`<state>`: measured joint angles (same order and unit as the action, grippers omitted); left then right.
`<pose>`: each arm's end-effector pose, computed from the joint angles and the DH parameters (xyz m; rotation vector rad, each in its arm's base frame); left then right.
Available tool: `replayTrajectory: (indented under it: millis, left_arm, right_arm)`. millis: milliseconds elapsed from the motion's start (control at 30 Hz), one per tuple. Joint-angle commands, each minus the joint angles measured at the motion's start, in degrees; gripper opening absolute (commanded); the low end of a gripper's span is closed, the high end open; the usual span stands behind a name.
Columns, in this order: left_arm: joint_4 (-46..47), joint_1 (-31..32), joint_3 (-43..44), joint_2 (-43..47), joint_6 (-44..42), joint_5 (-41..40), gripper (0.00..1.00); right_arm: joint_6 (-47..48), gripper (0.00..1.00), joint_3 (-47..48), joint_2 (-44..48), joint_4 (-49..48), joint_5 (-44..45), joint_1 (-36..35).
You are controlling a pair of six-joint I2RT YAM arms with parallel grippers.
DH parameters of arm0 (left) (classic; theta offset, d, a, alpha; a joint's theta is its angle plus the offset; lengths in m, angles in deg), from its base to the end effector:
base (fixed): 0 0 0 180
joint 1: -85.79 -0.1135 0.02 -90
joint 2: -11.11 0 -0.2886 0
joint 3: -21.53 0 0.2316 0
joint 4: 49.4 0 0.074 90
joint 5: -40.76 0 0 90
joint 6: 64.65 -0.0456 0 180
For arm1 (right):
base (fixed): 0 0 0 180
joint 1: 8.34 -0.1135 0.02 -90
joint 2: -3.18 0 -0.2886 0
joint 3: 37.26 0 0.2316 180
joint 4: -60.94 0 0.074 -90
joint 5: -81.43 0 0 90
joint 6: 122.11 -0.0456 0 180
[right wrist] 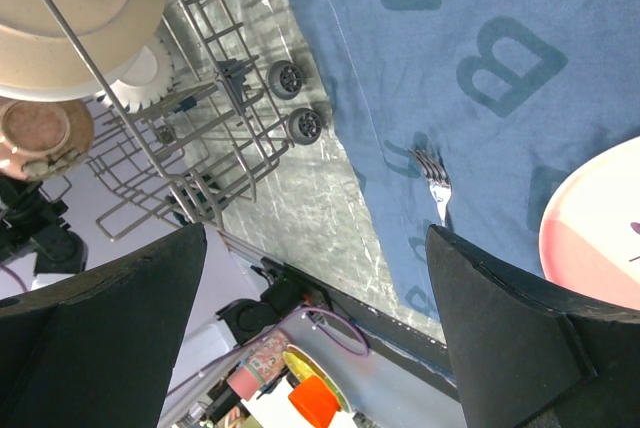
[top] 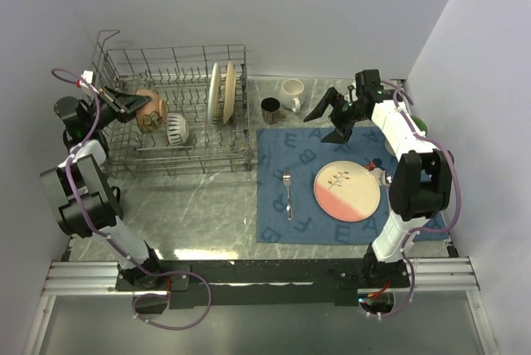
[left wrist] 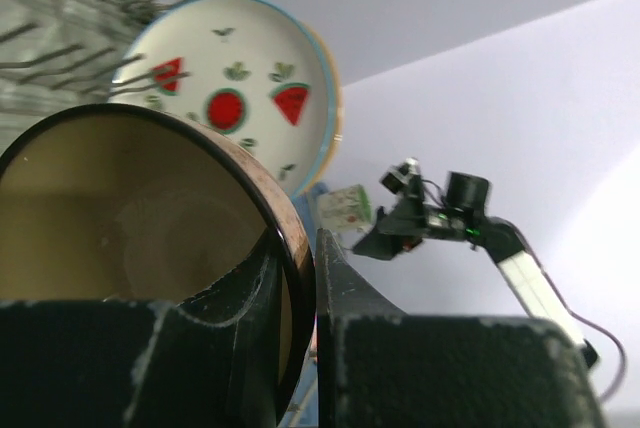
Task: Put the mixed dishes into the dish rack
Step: Insert the bowl into the dish rack
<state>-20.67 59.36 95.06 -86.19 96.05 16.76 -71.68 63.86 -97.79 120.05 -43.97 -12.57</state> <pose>0.3417 0.1233 0.3144 -0.3967 1.6838 -1.4293 0.3609 0.0532 0.3022 0.5852 2.6170 1.0677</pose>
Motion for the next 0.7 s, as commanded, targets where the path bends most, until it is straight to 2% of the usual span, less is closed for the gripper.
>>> replayTrajectory:
  millis: [0, 133, 400, 667]
  left_arm:
    - [-22.80, -0.02, 4.39, 2.02, -15.39, -3.50, 0.01]
    - [-26.07, -0.02, 5.63, 3.34, -18.21, -4.82, 0.01]
    - [-46.09, -0.02, 14.16, 1.06, -30.78, -10.18, 0.01]
    - [-49.19, 0.07, 16.71, -3.16, -32.37, -10.18, 0.01]
  right_arm:
    - [-0.59, 0.98, 2.40, 1.21, -1.20, 0.24, 0.19]
    - [-0.77, 0.98, 2.31, 1.04, -1.38, -0.11, 0.19]
    - [-0.24, 0.99, 2.66, 1.65, -0.42, 0.24, 0.19]
    - [-0.59, 0.98, 1.79, 2.44, -1.03, 0.07, 0.27]
